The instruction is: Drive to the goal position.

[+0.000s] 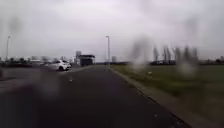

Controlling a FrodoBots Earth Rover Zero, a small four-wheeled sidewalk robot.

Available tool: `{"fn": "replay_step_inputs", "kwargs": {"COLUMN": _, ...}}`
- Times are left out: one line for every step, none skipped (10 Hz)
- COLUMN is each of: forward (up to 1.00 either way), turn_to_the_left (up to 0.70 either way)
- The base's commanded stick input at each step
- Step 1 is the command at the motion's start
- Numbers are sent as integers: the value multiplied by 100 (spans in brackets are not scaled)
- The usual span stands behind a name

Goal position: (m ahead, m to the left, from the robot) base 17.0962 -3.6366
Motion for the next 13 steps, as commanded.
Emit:
{"fn": "replay_step_inputs", "kwargs": {"forward": 85, "turn_to_the_left": 34}}
{"fn": "replay_step_inputs", "kwargs": {"forward": 85, "turn_to_the_left": 34}}
{"fn": "replay_step_inputs", "kwargs": {"forward": 85, "turn_to_the_left": 34}}
{"fn": "replay_step_inputs", "kwargs": {"forward": 85, "turn_to_the_left": 34}}
{"fn": "replay_step_inputs", "kwargs": {"forward": 85, "turn_to_the_left": 34}}
{"fn": "replay_step_inputs", "kwargs": {"forward": 85, "turn_to_the_left": 34}}
{"fn": "replay_step_inputs", "kwargs": {"forward": 85, "turn_to_the_left": 34}}
{"fn": "replay_step_inputs", "kwargs": {"forward": 85, "turn_to_the_left": 34}}
{"fn": "replay_step_inputs", "kwargs": {"forward": 85, "turn_to_the_left": 34}}
{"fn": "replay_step_inputs", "kwargs": {"forward": 85, "turn_to_the_left": 0}}
{"fn": "replay_step_inputs", "kwargs": {"forward": 85, "turn_to_the_left": 0}}
{"fn": "replay_step_inputs", "kwargs": {"forward": 85, "turn_to_the_left": 0}}
{"fn": "replay_step_inputs", "kwargs": {"forward": 85, "turn_to_the_left": 0}}
